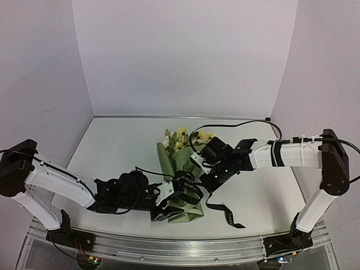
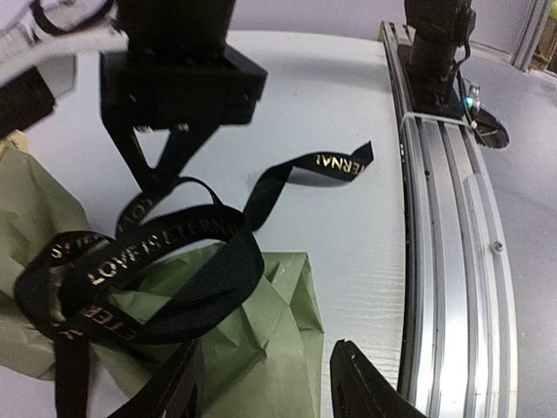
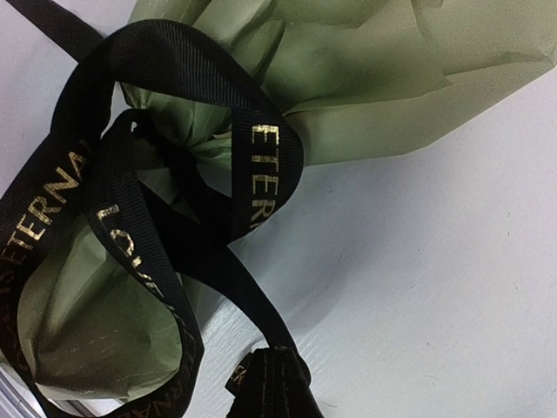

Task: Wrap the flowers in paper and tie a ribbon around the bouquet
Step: Cross the half-tied ribbon over the folded bouquet.

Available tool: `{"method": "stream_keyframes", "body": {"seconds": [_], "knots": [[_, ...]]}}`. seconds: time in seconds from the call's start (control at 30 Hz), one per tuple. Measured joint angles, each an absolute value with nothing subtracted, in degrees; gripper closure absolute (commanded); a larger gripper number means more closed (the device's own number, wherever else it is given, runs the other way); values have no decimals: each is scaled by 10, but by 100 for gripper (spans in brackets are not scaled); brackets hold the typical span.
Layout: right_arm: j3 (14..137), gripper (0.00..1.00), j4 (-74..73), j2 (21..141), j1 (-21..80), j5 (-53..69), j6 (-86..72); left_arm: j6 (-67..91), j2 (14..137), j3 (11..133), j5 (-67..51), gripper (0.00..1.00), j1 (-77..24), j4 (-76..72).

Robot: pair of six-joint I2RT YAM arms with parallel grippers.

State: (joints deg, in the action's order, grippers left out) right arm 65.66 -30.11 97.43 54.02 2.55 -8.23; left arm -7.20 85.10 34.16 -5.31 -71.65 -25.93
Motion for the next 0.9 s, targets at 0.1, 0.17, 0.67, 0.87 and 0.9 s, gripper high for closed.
{"method": "stream_keyframes", "body": {"seconds": [0.1, 0.17, 0.67, 0.87, 0.9], "knots": [[660, 100, -302, 974, 540, 26, -82, -51, 806, 328, -39, 60, -706, -289], [664, 100, -301, 975, 540, 26, -82, -31, 785, 332, -34, 63, -678, -304], [693, 100, -302, 993, 540, 26, -109, 78, 938, 529, -49, 65, -539, -140], [700, 100, -301, 993, 540, 20, -120, 89, 979, 552, -61, 68, -538, -84], [701, 100, -301, 993, 539, 19, -121, 90, 982, 555, -62, 70, -538, -77]]}}
